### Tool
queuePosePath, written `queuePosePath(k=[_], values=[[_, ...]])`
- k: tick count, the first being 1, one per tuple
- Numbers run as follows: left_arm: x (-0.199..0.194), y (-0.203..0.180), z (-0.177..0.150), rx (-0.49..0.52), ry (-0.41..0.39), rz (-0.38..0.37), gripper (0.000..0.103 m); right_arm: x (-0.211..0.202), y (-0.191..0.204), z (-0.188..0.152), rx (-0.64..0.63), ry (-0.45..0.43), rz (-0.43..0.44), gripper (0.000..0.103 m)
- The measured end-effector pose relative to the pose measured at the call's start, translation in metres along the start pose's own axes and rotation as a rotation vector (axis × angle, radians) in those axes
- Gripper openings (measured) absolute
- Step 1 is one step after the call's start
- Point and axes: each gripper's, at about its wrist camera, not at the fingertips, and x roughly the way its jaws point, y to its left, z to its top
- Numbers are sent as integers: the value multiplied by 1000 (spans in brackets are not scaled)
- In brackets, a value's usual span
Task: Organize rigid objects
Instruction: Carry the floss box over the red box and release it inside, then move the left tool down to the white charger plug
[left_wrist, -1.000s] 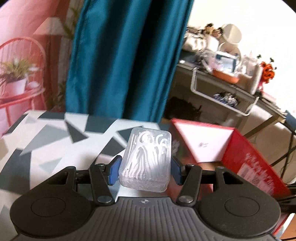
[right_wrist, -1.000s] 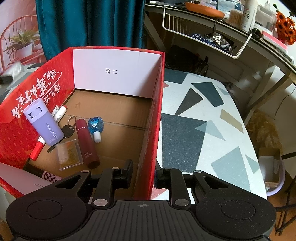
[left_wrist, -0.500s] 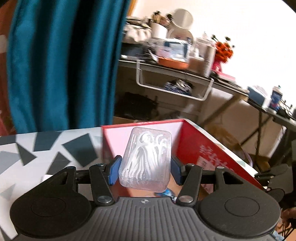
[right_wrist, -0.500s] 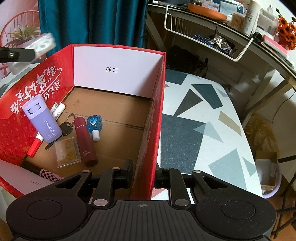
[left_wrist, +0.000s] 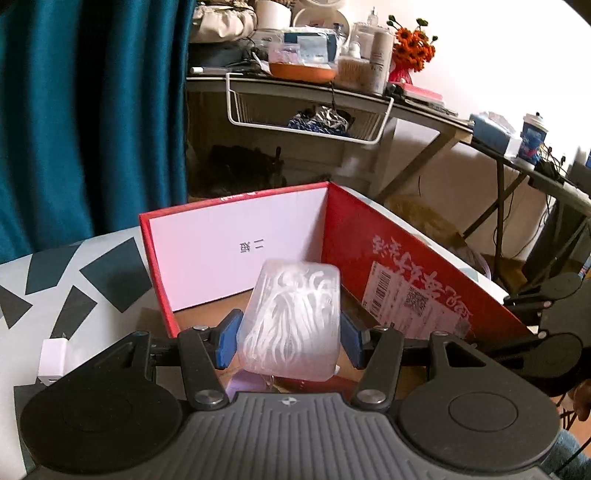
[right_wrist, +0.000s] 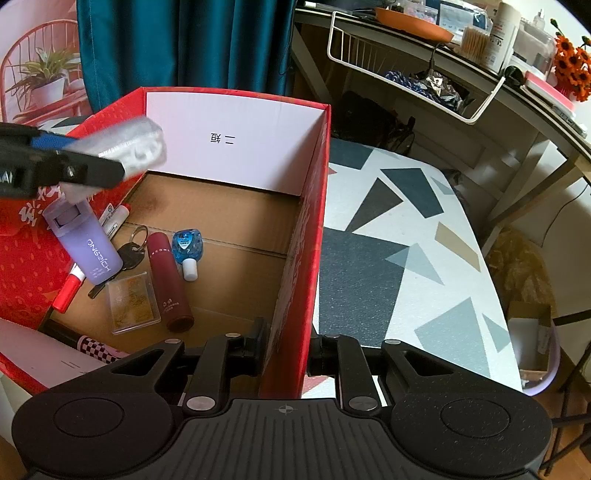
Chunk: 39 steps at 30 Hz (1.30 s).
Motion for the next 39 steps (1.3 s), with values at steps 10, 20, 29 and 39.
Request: queuePosePath(k=[10,20,29,39], values=[[-12,12,5,-27,-25,22,60,-1,-1,0,1,-1,0,17],[-52,58,19,-82,-116,96,80,-1,0,0,1,0,1,17],[-65,111,7,-149,-86,215,84,-1,0,0,1,-1,1,18],[-59,152,-21,-247,-10,298,84,-1,0,0,1,-1,-3,17]])
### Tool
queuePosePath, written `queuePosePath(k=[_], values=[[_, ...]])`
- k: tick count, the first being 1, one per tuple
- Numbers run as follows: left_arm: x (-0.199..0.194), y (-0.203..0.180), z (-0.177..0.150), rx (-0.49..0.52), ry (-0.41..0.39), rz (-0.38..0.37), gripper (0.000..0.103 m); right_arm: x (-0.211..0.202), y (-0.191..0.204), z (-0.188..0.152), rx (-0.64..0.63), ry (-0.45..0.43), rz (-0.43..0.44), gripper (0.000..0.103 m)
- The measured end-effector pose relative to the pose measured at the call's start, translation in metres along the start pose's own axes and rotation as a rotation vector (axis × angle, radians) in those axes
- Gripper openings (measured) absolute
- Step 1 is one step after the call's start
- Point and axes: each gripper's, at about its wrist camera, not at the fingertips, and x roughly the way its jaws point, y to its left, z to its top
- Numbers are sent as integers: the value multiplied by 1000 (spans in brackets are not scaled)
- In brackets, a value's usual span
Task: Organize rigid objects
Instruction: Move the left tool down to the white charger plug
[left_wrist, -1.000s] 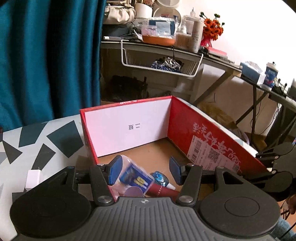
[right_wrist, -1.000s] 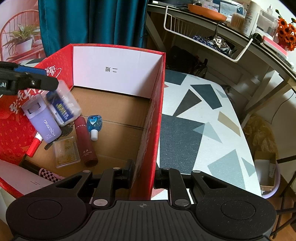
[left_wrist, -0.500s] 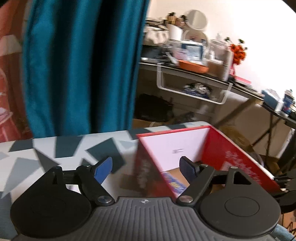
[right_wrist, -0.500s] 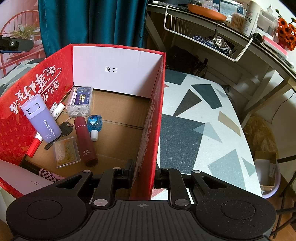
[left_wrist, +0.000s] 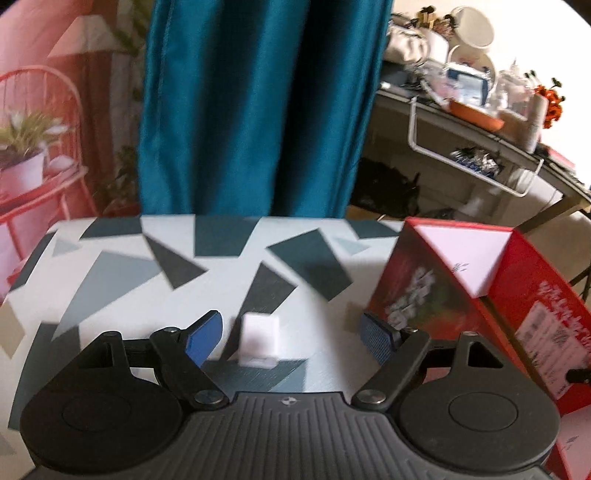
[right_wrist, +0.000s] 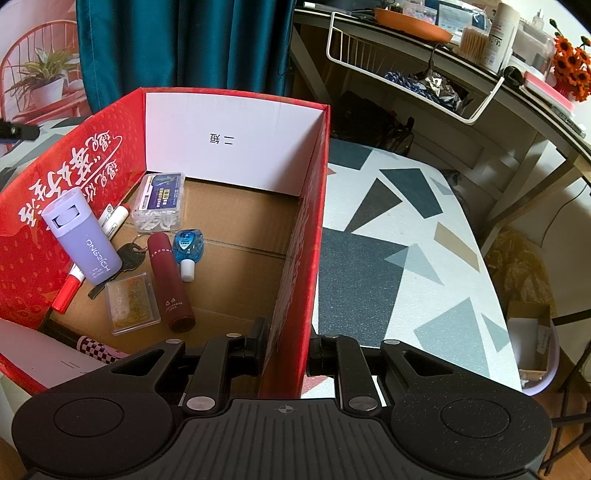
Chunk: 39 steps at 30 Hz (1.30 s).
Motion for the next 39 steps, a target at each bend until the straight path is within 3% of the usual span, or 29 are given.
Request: queuePosePath(k=[21,26,36,39], values=[[28,34,-25,-83,63,79,87,0,0,0,1,-1,0,16],[38,35,-22,-133,30,43,87,0,0,0,0,0,0,17],[71,16,-18,-164,5,114,82,-1,0,0,0,-6,-5,16],[76,12,-18,-166,15,133,76,-2,0,-1,1,-12,-10,16]])
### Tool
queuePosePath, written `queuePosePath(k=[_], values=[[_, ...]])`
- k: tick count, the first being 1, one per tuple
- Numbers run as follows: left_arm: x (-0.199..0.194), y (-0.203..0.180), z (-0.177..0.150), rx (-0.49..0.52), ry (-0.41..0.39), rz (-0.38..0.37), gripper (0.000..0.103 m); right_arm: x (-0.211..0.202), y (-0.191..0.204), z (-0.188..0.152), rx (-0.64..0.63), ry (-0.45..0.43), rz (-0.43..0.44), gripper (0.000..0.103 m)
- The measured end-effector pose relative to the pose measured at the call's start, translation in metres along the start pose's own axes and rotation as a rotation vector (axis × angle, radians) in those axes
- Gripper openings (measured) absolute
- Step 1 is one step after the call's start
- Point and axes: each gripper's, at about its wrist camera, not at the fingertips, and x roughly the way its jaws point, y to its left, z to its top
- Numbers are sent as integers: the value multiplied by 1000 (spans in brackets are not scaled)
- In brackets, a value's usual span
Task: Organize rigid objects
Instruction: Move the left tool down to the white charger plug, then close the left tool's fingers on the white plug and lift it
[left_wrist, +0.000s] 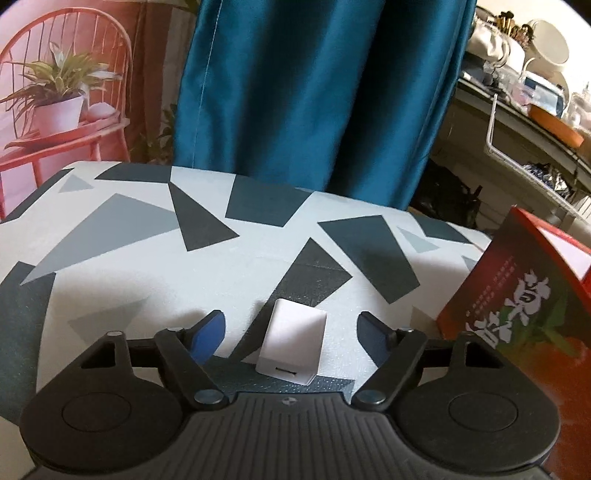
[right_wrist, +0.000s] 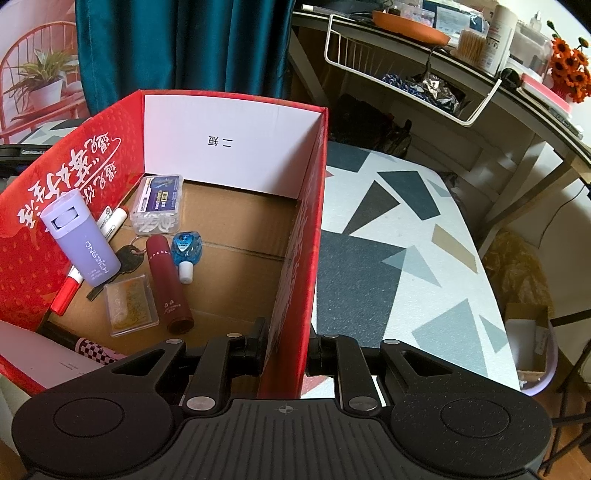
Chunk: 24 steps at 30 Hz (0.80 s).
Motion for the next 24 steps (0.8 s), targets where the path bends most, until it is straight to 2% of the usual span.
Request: queuePosePath(k=[2,7,11,24], values=[[4,-3,0,12,9,15,70,-1,0,-1,0,-3,-3,16],[9,-4,-3,26,34,29,40,-2,0,-1,1,-8,-4,16],[7,-4,-5,42,29,50,39,-2,-1,-1,8,-11,-5,14],[-10,-6,-17,42,57,18,39,-2,-3,-2,16,-13,0,13]])
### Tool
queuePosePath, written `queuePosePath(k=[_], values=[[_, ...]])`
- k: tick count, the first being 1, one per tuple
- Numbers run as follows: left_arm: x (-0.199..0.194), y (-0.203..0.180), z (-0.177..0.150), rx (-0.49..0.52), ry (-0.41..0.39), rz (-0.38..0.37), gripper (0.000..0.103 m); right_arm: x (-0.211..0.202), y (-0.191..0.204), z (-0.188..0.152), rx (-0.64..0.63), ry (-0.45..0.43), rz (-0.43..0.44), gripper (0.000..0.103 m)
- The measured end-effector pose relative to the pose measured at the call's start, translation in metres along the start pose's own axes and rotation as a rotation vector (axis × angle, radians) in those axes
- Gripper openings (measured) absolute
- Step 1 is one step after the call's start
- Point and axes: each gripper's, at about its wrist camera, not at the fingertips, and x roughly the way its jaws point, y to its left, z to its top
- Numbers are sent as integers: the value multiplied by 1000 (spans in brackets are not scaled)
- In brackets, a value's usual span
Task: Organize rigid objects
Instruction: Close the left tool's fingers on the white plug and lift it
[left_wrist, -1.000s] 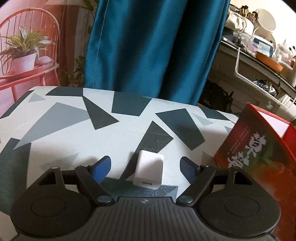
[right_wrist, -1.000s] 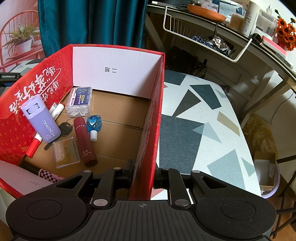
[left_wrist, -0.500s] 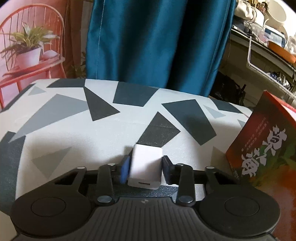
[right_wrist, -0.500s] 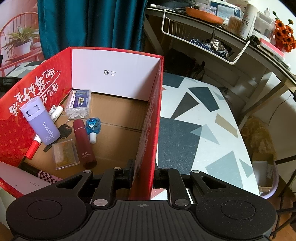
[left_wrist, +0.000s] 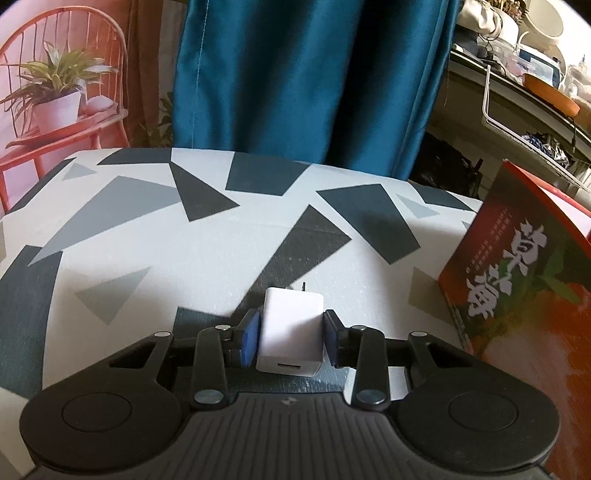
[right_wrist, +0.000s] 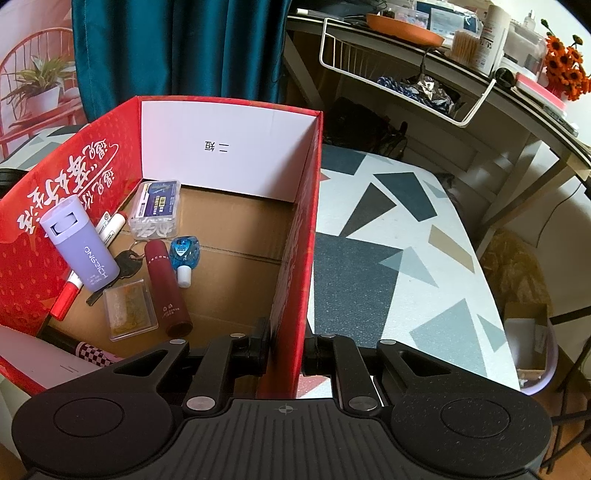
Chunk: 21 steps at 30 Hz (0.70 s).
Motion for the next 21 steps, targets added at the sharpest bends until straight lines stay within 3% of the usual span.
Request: queuePosePath(k=[10,21], values=[[-23,-1,-18,-15,11,-41,39,0,0,0,-2,-1,-2,14],[-46,-13,-33,42,-12,-68,39,0,1,0,-1,-1,-2,14]])
